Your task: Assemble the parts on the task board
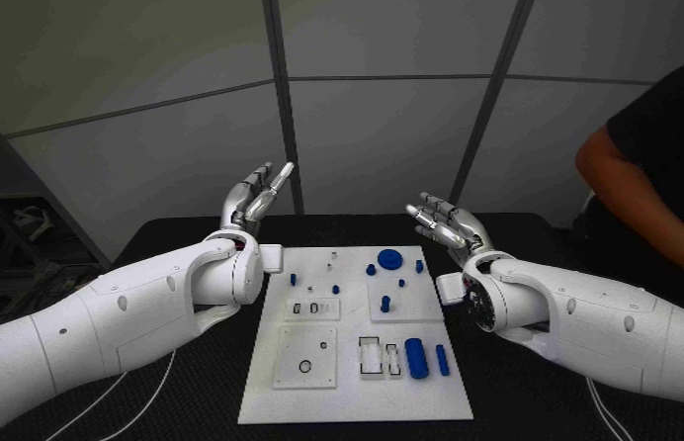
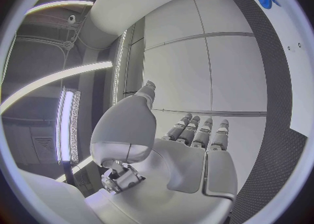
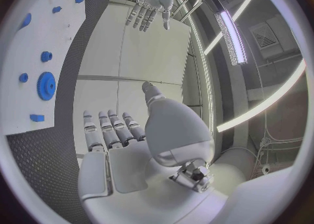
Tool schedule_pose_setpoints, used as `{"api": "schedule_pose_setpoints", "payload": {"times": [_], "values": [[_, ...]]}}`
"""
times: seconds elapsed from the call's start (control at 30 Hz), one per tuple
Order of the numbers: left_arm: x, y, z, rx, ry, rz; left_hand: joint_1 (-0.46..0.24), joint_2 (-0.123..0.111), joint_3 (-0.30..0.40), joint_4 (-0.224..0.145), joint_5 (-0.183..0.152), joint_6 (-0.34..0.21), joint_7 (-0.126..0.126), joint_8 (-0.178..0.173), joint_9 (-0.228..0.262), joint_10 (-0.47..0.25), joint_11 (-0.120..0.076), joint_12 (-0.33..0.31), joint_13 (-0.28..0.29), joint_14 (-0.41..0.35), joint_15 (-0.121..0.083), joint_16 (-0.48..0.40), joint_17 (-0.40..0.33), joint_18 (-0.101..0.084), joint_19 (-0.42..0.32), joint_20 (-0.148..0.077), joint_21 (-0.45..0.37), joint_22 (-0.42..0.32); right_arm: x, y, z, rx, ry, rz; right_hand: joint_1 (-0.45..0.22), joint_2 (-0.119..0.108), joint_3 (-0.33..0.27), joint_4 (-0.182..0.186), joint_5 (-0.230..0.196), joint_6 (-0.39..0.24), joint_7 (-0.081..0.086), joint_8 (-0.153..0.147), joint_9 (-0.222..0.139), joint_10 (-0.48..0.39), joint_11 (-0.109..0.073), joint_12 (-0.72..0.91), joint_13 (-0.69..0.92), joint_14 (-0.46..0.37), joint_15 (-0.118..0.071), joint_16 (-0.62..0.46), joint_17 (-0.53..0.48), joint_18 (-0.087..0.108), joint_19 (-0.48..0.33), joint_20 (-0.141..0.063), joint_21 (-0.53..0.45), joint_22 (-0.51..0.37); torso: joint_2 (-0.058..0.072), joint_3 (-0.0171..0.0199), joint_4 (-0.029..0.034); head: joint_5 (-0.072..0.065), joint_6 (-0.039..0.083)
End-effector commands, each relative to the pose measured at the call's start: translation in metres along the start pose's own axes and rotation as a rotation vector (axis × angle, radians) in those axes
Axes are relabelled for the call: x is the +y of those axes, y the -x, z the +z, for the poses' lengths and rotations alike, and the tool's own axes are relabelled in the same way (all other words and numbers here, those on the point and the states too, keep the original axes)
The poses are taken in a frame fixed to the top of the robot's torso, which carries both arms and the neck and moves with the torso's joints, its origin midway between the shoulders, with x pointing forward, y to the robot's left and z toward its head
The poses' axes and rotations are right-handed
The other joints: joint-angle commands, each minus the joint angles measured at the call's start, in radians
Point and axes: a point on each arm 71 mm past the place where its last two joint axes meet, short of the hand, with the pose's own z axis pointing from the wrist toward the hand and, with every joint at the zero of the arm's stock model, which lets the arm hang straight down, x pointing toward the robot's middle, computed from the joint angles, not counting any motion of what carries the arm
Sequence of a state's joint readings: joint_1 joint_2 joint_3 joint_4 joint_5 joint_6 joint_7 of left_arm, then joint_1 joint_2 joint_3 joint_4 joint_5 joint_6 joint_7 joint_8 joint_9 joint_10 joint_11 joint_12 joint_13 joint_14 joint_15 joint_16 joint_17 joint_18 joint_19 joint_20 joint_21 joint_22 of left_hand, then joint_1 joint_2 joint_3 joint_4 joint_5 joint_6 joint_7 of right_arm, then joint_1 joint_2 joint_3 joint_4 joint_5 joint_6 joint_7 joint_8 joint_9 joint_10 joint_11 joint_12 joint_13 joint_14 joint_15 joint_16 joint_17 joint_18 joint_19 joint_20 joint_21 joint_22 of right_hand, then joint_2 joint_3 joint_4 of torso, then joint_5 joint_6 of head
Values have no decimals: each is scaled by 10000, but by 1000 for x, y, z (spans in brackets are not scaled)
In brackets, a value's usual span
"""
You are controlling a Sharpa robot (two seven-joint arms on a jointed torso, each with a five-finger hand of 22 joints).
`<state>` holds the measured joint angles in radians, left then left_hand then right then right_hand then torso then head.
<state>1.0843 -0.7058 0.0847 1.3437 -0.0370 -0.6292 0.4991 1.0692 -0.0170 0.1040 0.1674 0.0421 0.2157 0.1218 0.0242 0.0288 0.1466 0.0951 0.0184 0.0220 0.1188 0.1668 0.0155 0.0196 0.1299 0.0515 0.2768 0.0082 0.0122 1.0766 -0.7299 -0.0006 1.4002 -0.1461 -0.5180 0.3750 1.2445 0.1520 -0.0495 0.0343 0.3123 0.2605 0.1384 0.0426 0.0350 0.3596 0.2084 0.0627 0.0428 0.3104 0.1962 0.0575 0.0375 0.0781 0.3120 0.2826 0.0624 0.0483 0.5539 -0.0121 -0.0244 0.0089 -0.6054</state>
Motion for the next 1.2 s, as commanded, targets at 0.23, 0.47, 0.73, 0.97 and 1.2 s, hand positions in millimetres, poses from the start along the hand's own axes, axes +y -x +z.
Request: {"api": "schedule_pose_setpoints", "payload": {"times": [0.23, 0.47, 0.73, 0.97, 1.2], "values": [[-6, 12, 0, 698, -317, -19, 692, -96, 184, -25, 65, 1546, 699, 347, 189, 1809, 715, 374, 209, 2706, 449, 736, 376, 244, 2052, 185, 859, 495, 17, 12, 15, 1238, 1382, -3909, 2104, -293, 1468, -1810, -948, 6023, 765, 1146, 368, 6085, -333, 1111, 165, 6624, -486, 1272, 315, 1081, 4991, -219, 1845, 659, 104, -34, -46, 22, -151], [-12, 20, -8, 831, -315, -55, 1195, -10, 128, -406, 75, 5518, 884, 1263, 610, 7038, 985, 1650, 674, 7772, -25, 2217, 1047, 546, 7039, -12, 3199, 1516, 40, 11, 20, 1777, 2490, -6791, 1951, -684, 2243, -2128, -1127, 6844, 609, 1061, 343, 7274, -645, 827, 206, 7987, -933, 1221, 307, 1054, 6169, -771, 2708, 992, 215, -23, -13, 16, -160], [-21, 22, -23, 1371, -157, -112, 1504, 57, -55, -711, 79, 6831, 850, 1546, 656, 8701, 593, 1938, 798, 9707, -608, 2894, 1731, 550, 8376, -538, 3969, 1819, 59, 4, 20, 2274, 3105, -9190, 1672, -1157, 2452, -2078, -1063, 7502, 446, 888, 327, 8216, -923, 524, 227, 9269, -1399, 1124, 294, 1000, 7471, -1445, 4911, 2211, 481, -37, 113, -13, -110], [-28, 19, -37, 1843, -1, -206, 1689, 82, -211, -926, 80, 7111, 752, 1412, 580, 9036, 490, 1707, 750, 10235, -784, 3336, 2286, 530, 8726, -728, 4371, 2027, 67, -6, 23, 2784, 2946, -10991, 1381, -1581, 2758, -1871, -916, 7775, 223, 555, 319, 8658, -1262, 142, 247, 11894, -1961, 4063, 2201, 1035, 7780, -1970, 6754, 3344, 819, -39, 212, -50, -86], [-37, 8, -51, 2404, 43, -402, 1736, 108, -290, -1008, 76, 7196, 740, 1318, 536, 9105, 463, 1561, 716, 10242, -809, 3552, 2558, 521, 8796, -783, 4549, 2129, 69, -16, 25, 2877, 2685, -12604, 906, -2108, 3043, -1408, -1043, 7177, 90, 216, 317, 7898, -1251, 39, 246, 11986, -1942, 6846, 4787, 1058, 8153, -1948, 7631, 3833, 1214, -88, 292, -123, -19]]}}
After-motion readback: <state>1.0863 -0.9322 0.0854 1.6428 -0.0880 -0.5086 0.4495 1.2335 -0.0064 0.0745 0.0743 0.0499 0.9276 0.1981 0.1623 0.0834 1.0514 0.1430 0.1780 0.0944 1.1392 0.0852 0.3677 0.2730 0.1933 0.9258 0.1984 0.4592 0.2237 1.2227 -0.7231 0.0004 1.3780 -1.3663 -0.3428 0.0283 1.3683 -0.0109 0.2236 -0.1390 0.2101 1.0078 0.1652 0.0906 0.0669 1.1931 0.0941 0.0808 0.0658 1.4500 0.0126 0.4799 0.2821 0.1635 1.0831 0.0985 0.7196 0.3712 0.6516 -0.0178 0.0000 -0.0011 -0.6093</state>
